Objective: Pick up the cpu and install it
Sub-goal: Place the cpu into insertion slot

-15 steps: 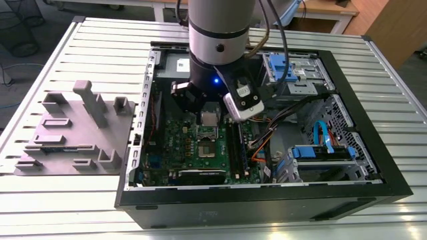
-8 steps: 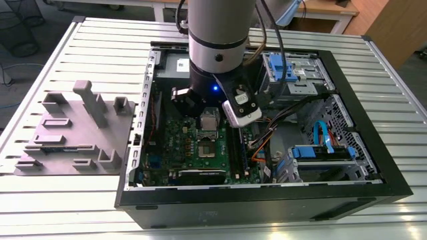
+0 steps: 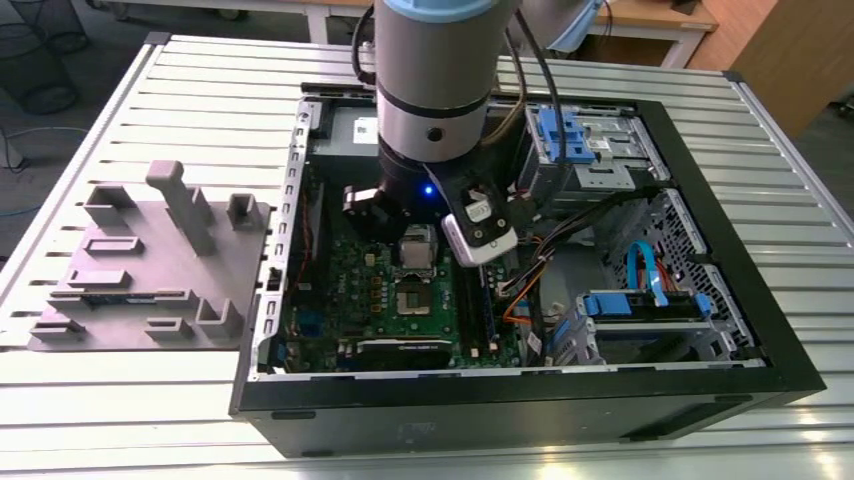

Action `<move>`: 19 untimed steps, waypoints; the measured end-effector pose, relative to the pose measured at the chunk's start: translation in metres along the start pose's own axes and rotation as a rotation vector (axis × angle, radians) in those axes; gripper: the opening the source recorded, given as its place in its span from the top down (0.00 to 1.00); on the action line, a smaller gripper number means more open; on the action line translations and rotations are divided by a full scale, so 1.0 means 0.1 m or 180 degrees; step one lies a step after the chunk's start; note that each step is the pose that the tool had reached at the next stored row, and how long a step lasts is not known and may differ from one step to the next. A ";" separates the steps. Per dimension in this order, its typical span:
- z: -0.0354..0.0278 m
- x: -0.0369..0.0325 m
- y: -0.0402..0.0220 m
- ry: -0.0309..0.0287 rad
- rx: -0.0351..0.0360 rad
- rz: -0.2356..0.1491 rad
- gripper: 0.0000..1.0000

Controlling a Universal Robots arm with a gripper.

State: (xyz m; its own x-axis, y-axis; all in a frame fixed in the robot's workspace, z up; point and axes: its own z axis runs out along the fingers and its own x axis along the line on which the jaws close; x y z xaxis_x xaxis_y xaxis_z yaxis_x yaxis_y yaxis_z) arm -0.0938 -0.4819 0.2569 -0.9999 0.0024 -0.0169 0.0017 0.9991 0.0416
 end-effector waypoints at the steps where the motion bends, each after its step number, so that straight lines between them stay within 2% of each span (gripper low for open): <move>1: 0.018 0.001 -0.001 0.0000 0.0000 0.0000 0.52; 13: 0.236 0.011 -0.021 0.0000 0.0000 0.0000 0.52; 19: 0.261 0.012 -0.022 0.0000 0.0000 0.0000 0.52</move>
State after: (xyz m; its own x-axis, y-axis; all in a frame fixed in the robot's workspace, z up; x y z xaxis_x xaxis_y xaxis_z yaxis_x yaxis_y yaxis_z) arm -0.0945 -0.4830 0.2307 -0.9999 0.0024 -0.0169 0.0017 0.9991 0.0415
